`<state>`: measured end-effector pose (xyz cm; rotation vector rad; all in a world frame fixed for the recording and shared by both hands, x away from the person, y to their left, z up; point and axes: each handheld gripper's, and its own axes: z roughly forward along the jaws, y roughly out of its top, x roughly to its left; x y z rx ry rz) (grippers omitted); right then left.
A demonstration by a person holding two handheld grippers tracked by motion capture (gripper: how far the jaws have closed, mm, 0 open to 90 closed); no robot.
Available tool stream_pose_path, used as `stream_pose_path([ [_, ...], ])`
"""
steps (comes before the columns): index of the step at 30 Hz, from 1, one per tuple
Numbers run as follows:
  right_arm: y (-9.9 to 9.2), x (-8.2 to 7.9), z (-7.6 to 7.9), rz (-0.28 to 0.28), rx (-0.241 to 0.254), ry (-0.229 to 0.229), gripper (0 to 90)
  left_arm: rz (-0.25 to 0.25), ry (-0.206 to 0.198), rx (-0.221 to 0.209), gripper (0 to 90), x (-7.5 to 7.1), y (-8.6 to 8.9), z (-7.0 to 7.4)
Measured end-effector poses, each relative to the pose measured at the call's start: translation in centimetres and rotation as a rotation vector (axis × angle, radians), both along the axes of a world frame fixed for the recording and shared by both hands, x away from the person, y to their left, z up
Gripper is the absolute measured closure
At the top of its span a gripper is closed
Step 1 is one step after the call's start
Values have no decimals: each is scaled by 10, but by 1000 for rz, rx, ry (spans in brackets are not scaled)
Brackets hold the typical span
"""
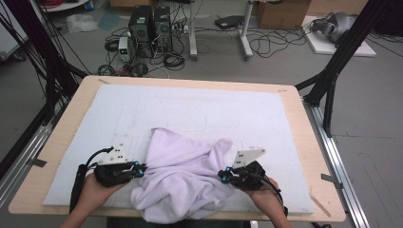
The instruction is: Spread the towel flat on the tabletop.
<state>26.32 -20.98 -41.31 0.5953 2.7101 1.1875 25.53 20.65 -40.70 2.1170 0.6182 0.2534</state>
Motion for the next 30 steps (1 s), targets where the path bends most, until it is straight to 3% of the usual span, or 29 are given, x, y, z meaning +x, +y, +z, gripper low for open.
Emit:
stream_pose_path([
  [2, -2, -7, 2, 17, -4, 12, 847, 0, -5, -12, 689, 0, 2, 4],
  [4, -5, -9, 8, 28, 27, 22, 772, 22, -12, -26, 625, 6, 4, 8],
  [7, -8, -2, 23, -12, 69, -15, 654, 61, -11, -23, 590, 28, 2, 7],
  [10, -2, 19, 34, -48, 71, -58, 560, 105, -6, -4, 594, 53, -7, 1],
  [12, 6, 37, 34, -72, 33, -77, 515, 146, 4, 2, 597, 68, -14, -6],
  [13, 9, 47, 31, -82, 37, -88, 492, 161, 9, 20, 595, 75, -18, -9],
  [17, 24, 79, 9, -101, 4, -51, 461, 217, 39, 77, 529, 94, -34, -23],
  [19, 31, 87, -3, -102, -50, -44, 493, 188, 74, 110, 538, 99, -41, -32],
  [20, 32, 90, -8, -104, -83, -40, 524, 182, 39, 128, 590, 98, -43, -33],
  [22, 31, 94, -15, -102, -114, -12, 734, 156, 58, 127, 826, 99, -44, -32],
  [23, 28, 93, -17, -88, -103, 3, 851, 156, 50, 138, 857, 99, -43, -30],
  [30, -4, 76, -3, -130, -55, -25, 870, 183, 17, 91, 871, 86, -23, -11],
])
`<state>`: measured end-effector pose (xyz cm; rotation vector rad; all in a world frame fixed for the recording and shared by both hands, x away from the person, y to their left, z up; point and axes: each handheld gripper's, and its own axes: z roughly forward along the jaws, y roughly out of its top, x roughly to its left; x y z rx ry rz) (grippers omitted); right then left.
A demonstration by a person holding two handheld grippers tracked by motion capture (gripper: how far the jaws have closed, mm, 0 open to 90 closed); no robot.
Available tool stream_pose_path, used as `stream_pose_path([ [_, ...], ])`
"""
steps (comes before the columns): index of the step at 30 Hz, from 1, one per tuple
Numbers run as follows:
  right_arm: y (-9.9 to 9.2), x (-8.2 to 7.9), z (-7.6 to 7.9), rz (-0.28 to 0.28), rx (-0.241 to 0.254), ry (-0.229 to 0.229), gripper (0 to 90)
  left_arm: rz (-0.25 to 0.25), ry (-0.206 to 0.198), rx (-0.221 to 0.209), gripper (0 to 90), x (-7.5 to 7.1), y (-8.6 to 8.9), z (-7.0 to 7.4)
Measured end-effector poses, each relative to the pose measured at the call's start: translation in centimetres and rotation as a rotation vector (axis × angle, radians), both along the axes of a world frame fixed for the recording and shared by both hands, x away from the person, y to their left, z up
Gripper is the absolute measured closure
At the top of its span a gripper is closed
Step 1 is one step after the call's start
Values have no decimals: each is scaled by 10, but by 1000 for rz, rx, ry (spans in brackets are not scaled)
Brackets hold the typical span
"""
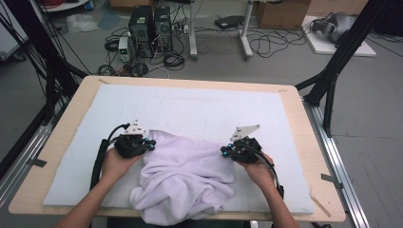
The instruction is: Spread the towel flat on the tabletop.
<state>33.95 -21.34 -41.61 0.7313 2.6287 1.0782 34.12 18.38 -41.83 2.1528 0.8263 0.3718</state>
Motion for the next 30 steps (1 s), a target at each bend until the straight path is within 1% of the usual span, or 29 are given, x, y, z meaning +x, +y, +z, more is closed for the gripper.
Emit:
stream_pose_path([
  [2, -11, -12, 1, -7, -25, -7, 870, -2, -7, 0, 869, -6, 5, 5],
  [3, -15, -15, 1, -9, -29, -4, 867, -9, -10, -8, 866, -9, 8, 6],
  [4, -19, -19, 0, -9, -26, 12, 859, -22, -7, -14, 858, -11, 10, 6],
  [5, -23, -22, -1, -6, -19, 31, 823, -28, -7, -14, 820, -13, 11, 6],
  [6, -25, -24, -1, -9, -23, 24, 760, -30, 0, -12, 722, -13, 12, 5],
  [7, -27, -26, -1, -17, -18, 22, 719, -28, 6, -12, 651, -12, 13, 3],
  [8, -29, -26, 0, -22, -3, 19, 658, -26, 14, -15, 616, -11, 14, 2],
  [9, -30, -24, 2, -24, 18, 16, 602, -21, 25, -17, 576, -9, 14, 0],
  [10, -30, -21, 2, -33, 33, 23, 554, -11, 33, -15, 535, -7, 13, -2],
  [12, -26, -13, 1, -25, 47, 31, 485, -18, 47, 11, 519, -2, 9, -8],
  [14, -20, -5, -4, -15, 33, 38, 438, -21, 89, 40, 511, 3, 5, -16],
  [15, -17, -2, -8, -15, 20, 44, 421, -22, 84, 39, 514, 4, 4, -19],
  [16, -14, 1, -12, -13, 5, 52, 418, -23, 76, 31, 539, 4, 3, -19],
  [17, -12, 4, -16, -8, -16, 61, 424, -25, 57, 42, 618, 4, 1, -20],
  [18, -10, 7, -21, -4, -30, 75, 439, -25, 48, 44, 677, 4, 0, -20],
  [19, -9, 7, -22, -11, -24, 61, 515, -29, 48, 44, 738, 4, 1, -20],
  [20, -9, 7, -21, -13, -23, 54, 609, -30, 55, 40, 817, 5, 1, -19],
  [21, -9, 8, -21, 1, -13, 59, 700, -26, 64, 33, 836, 6, 2, -19],
  [22, -8, 8, -21, 5, -6, 69, 783, -28, 65, 34, 846, 7, 3, -19],
  [23, -8, 9, -21, 21, -1, 83, 841, -24, 60, 35, 850, 6, 4, -18],
  [24, -8, 9, -20, 28, -3, 97, 852, -17, 50, 35, 853, 5, 4, -16],
  [26, -7, 10, -17, 36, -24, 100, 858, -8, 29, 21, 856, 4, 7, -11],
  [28, -6, 12, -11, 38, -23, 90, 861, 4, 10, 0, 857, 5, 8, -2],
  [29, -7, 15, -7, 40, -20, 83, 862, 6, 2, 2, 857, 6, 9, 2],
  [30, -7, 16, -3, 34, -17, 72, 863, 23, -18, -13, 858, 10, 10, 11],
])
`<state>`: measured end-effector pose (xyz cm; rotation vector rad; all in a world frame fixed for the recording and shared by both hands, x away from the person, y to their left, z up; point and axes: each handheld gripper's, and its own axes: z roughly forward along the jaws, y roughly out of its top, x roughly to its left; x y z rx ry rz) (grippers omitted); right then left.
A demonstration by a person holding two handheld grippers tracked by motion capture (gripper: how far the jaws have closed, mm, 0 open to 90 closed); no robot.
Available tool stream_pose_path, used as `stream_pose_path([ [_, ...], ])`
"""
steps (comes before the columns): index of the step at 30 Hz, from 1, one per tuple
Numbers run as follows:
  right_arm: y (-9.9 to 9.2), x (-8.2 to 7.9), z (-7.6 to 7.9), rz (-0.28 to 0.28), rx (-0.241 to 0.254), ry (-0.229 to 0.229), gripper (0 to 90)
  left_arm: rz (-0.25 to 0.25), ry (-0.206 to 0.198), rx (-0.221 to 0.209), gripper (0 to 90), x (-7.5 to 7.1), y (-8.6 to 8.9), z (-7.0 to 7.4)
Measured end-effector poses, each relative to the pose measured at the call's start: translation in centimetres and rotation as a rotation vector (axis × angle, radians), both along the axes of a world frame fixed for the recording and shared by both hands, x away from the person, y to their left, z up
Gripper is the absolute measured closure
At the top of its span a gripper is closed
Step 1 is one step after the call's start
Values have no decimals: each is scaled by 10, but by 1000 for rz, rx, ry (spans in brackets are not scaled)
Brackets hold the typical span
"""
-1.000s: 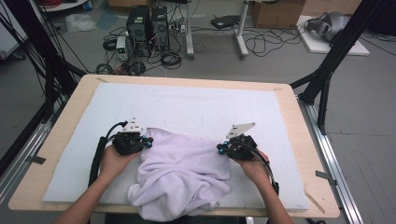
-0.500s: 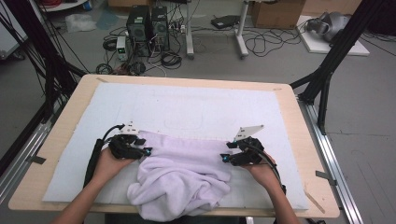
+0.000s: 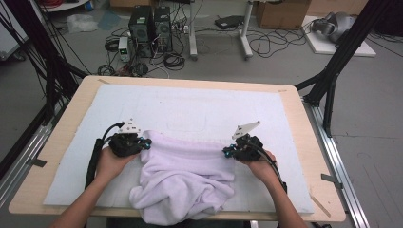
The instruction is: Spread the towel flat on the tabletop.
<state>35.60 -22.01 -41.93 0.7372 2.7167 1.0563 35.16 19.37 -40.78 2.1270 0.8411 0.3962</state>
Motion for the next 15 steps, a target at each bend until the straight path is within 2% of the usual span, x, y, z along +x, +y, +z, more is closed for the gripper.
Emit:
stream_pose_path([
  [2, -1, 12, 14, -18, 5, -26, 865, 20, -15, -12, 859, 10, 1, 12],
  [4, -2, 29, 32, -46, 24, -67, 866, 38, -41, -28, 859, 28, 1, 30],
  [5, -3, 39, 44, -63, 17, -91, 867, 52, -61, -27, 859, 40, 0, 41],
  [7, -2, 66, 73, -110, 14, -161, 867, 82, -132, -24, 855, 71, -8, 71],
  [8, -1, 80, 85, -146, -9, -203, 862, 102, -166, -23, 835, 84, -12, 81],
  [9, -2, 93, 96, -197, -26, -240, 839, 141, -175, -8, 752, 92, -15, 88],
  [10, -3, 101, 102, -238, -10, -256, 766, 174, -163, -4, 640, 101, -18, 93],
  [11, -5, 110, 106, -278, 32, -272, 620, 180, -141, -27, 579, 106, -18, 95],
  [12, -7, 117, 106, -310, 80, -272, 589, 172, -134, -37, 551, 107, -18, 94],
  [13, -9, 123, 101, -308, 125, -236, 582, 160, -131, -25, 540, 107, -18, 91],
  [14, -10, 125, 97, -302, 131, -213, 569, 147, -125, -12, 539, 104, -17, 86],
  [15, -8, 125, 90, -298, 115, -196, 558, 133, -115, -22, 537, 99, -15, 78],
])
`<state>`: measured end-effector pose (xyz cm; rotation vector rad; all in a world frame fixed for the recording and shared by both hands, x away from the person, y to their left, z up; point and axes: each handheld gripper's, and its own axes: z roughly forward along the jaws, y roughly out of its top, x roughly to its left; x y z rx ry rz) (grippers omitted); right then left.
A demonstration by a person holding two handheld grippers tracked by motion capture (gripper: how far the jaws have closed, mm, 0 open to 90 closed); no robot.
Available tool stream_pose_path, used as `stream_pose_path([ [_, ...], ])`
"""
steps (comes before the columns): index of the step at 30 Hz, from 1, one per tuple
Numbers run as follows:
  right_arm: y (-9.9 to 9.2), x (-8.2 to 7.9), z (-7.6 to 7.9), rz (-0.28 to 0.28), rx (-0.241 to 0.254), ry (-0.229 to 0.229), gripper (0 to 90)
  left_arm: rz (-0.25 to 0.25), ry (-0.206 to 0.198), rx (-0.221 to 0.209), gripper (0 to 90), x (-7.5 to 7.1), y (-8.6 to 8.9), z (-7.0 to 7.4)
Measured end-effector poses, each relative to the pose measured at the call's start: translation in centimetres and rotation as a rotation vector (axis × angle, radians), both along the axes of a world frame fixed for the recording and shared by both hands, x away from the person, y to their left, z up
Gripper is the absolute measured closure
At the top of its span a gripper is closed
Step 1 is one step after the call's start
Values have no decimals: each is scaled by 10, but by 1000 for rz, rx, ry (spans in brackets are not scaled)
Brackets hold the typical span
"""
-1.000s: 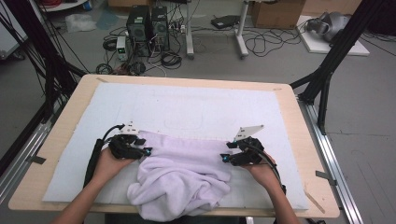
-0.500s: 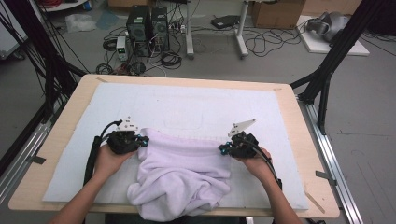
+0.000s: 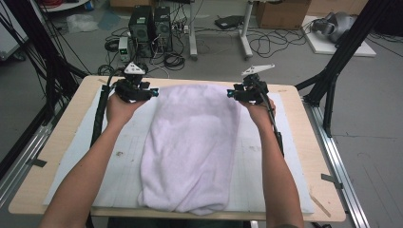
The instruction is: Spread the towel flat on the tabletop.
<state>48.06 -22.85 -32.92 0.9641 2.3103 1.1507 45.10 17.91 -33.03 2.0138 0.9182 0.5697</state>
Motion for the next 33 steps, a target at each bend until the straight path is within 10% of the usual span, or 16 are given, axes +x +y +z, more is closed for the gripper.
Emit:
stream_pose_path([
  [5, 4, -18, -40, 86, -17, 156, 486, -55, 63, -28, 519, -25, 13, -39],
  [23, -4, -168, -78, 287, 21, 76, 458, -279, 86, -75, 428, -150, 35, -90],
  [28, -2, -191, -101, 323, 32, 108, 438, -346, 132, -16, 470, -160, 30, -100],
  [33, 12, -194, -116, 345, -56, 163, 478, -369, 160, 54, 645, -157, 25, -112],
])
